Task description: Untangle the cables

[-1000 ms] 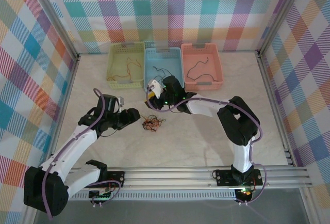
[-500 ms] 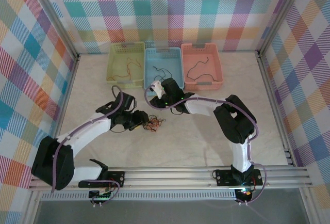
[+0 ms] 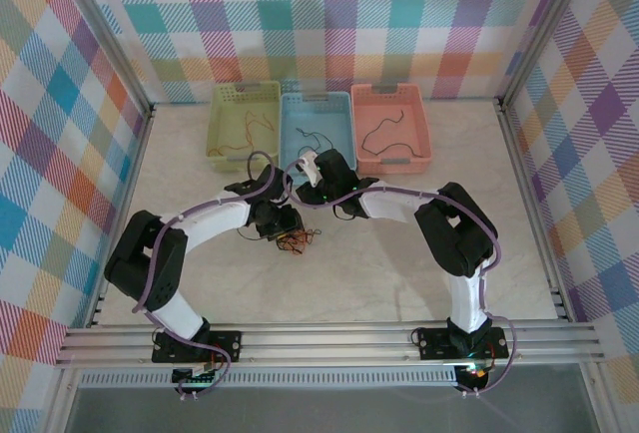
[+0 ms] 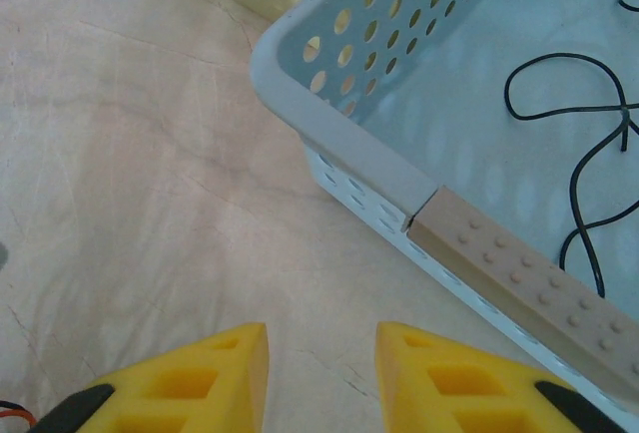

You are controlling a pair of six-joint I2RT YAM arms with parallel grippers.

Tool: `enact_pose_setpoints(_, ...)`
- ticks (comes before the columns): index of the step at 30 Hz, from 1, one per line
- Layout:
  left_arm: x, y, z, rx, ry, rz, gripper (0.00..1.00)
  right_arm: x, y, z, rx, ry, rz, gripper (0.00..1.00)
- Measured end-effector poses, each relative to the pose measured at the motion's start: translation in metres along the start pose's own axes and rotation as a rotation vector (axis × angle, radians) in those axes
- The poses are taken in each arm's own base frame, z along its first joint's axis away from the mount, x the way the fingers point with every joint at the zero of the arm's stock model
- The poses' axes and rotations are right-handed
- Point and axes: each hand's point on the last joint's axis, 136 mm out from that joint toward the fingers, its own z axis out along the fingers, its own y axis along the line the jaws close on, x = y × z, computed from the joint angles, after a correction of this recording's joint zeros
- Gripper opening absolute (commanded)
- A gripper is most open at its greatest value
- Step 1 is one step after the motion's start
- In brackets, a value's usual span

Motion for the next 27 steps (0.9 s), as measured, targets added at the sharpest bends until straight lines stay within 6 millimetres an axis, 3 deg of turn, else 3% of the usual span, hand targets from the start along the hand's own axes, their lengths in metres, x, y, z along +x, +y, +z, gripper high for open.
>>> enact_pose_setpoints(8, -0.003, 0.003, 0.000, -0.017, -0.019, -0.005, 0.23, 0.000, 0.000, 0.000, 0.000, 0.000, 0.000, 0.35)
enact_pose_setpoints(18, 0.000, 0.010, 0.002, -0.033, -0.023, -0.006, 0.16, 0.000, 0.000, 0.000, -0.001, 0.000, 0.000, 0.35)
enact_pose_setpoints(23, -0.002, 0.010, -0.005, -0.024, -0.046, -0.003, 0.14, 0.000, 0.000, 0.000, -0.001, 0.000, 0.001, 0.35)
enact_pose_setpoints(27, -0.004, 0.007, -0.013, -0.010, -0.073, 0.004, 0.05, 0.000, 0.000, 0.000, -0.001, 0.000, 0.003, 0.35)
